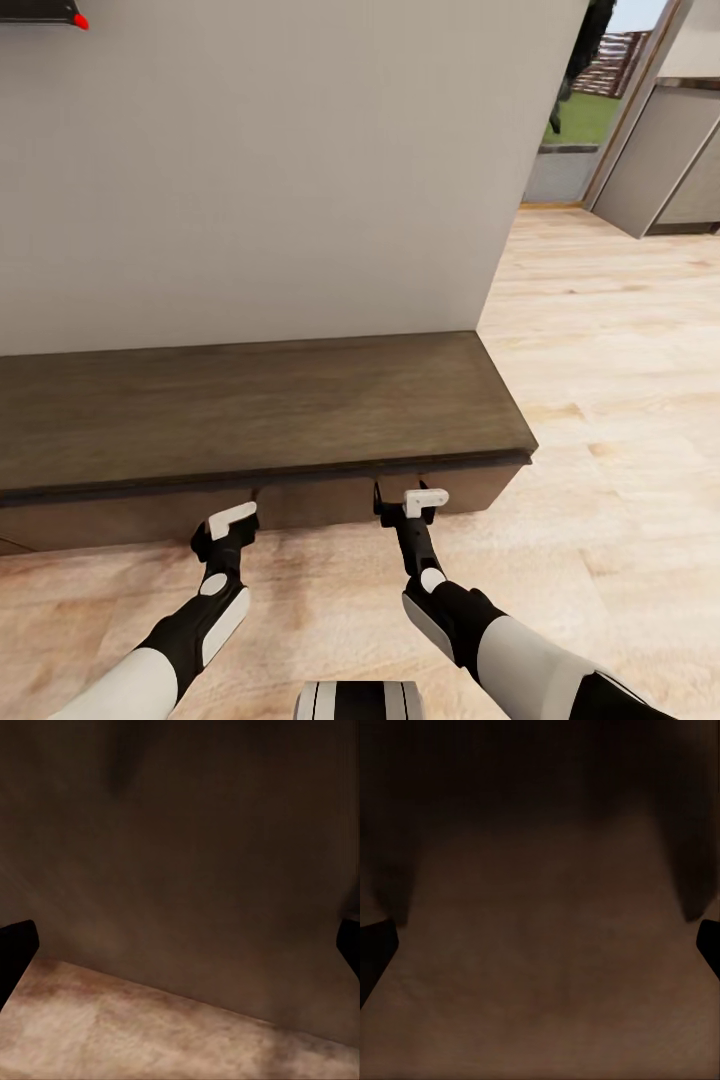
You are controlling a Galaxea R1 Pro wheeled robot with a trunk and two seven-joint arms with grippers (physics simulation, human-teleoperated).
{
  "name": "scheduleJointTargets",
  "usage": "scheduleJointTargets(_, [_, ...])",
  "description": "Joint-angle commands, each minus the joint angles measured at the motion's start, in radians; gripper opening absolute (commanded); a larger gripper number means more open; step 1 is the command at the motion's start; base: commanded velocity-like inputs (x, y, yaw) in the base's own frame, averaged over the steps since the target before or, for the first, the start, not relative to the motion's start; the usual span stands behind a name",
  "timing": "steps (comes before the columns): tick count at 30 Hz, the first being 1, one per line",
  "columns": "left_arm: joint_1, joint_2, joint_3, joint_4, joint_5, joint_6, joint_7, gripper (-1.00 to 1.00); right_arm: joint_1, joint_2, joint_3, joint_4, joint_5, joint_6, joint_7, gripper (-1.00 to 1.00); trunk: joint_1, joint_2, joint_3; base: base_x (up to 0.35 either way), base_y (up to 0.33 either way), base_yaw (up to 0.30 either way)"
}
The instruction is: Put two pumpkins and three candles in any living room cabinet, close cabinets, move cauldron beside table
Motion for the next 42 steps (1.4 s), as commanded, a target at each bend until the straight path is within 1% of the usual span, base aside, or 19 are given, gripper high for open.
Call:
scheduleJointTargets(1, [-0.016,0.001,-0.007,-0.001,0.003,-0.006,0.005,1.0,-0.006,0.0,0.006,0.001,-0.012,-0.006,-0.007,1.0,0.0,0.0,0.0,-0.103,0.0,0.0])
scheduleJointTargets(17, [-0.016,0.0,-0.008,-0.002,0.003,-0.008,0.007,1.0,-0.006,-0.001,0.006,0.001,-0.013,-0.004,-0.005,1.0,0.0,0.0,0.0,-0.316,0.0,0.0])
scheduleJointTargets(21, [-0.016,0.0,-0.004,-0.007,0.01,-0.007,0.017,1.0,-0.006,-0.002,0.006,0.001,-0.013,-0.002,0.0,1.0,0.0,0.0,0.0,-0.34,0.0,0.0])
scheduleJointTargets(27, [-0.016,0.003,-0.003,-0.011,0.019,0.008,0.013,1.0,-0.006,-0.009,0.003,-0.006,-0.025,0.0,-0.004,1.0,0.0,0.0,0.0,-0.34,0.0,0.0])
scheduleJointTargets(29, [-0.016,0.004,-0.002,-0.012,0.02,0.026,0.013,1.0,-0.006,-0.011,0.003,-0.009,-0.028,0.005,-0.006,1.0,0.0,0.0,0.0,-0.34,0.0,0.0])
scheduleJointTargets(30, [-0.016,0.005,-0.001,-0.013,0.02,0.05,0.013,1.0,-0.006,-0.011,0.003,-0.01,-0.028,0.012,-0.006,1.0,0.0,0.0,0.0,-0.34,0.0,0.0])
scheduleJointTargets(31, [-0.016,0.006,-0.001,-0.013,0.02,0.087,0.013,1.0,-0.006,-0.011,0.002,-0.011,-0.029,0.022,-0.006,1.0,0.0,0.0,0.0,-0.341,0.0,0.0])
scheduleJointTargets(33, [-0.016,0.013,0.001,-0.013,0.022,0.185,0.011,1.0,-0.005,-0.011,0.001,-0.012,-0.031,0.043,-0.007,1.0,0.0,0.0,0.0,-0.341,0.0,0.0])
scheduleJointTargets(34, [-0.016,0.018,0.001,-0.012,0.035,0.26,0.008,1.0,-0.005,-0.011,0.0,-0.011,-0.032,0.059,-0.008,1.0,0.0,0.0,0.0,-0.342,0.0,0.0])
scheduleJointTargets(35, [-0.015,0.02,0.002,-0.012,0.043,0.284,0.007,1.0,-0.005,-0.011,-0.001,-0.012,-0.032,0.064,-0.008,1.0,0.0,0.0,0.0,-0.342,0.0,0.0])
scheduleJointTargets(36, [-0.015,0.022,0.002,-0.012,0.068,0.329,0.005,1.0,-0.005,-0.011,-0.001,-0.012,-0.032,0.076,-0.009,1.0,0.0,0.0,0.0,-0.342,0.0,0.0])
scheduleJointTargets(38, [-0.015,0.025,0.002,-0.012,0.14,0.409,0.003,1.0,-0.005,-0.011,-0.003,-0.013,-0.043,0.123,-0.013,1.0,0.0,0.0,0.0,-0.342,0.0,0.0])
scheduleJointTargets(39, [-0.015,0.029,0.002,-0.012,0.181,0.446,0.002,1.0,-0.005,-0.011,-0.003,-0.013,-0.06,0.154,-0.014,1.0,0.0,0.0,0.0,-0.315,0.0,0.0])
scheduleJointTargets(40, [-0.015,0.033,0.001,-0.012,0.22,0.483,0.0,1.0,-0.005,-0.011,-0.003,-0.013,-0.086,0.186,-0.015,1.0,0.0,0.0,0.0,-0.218,0.0,0.0])
scheduleJointTargets(41, [-0.015,0.035,0.0,-0.012,0.25,0.518,-0.001,1.0,-0.005,-0.011,-0.003,-0.012,-0.117,0.213,-0.016,1.0,0.0,0.0,0.0,-0.14,0.0,0.0])
scheduleJointTargets(42, [-0.015,0.038,0.0,-0.01,0.272,0.548,-0.001,1.0,-0.005,-0.011,-0.004,-0.011,-0.151,0.233,-0.017,1.0,0.0,0.0,0.0,-0.089,0.0,0.0])
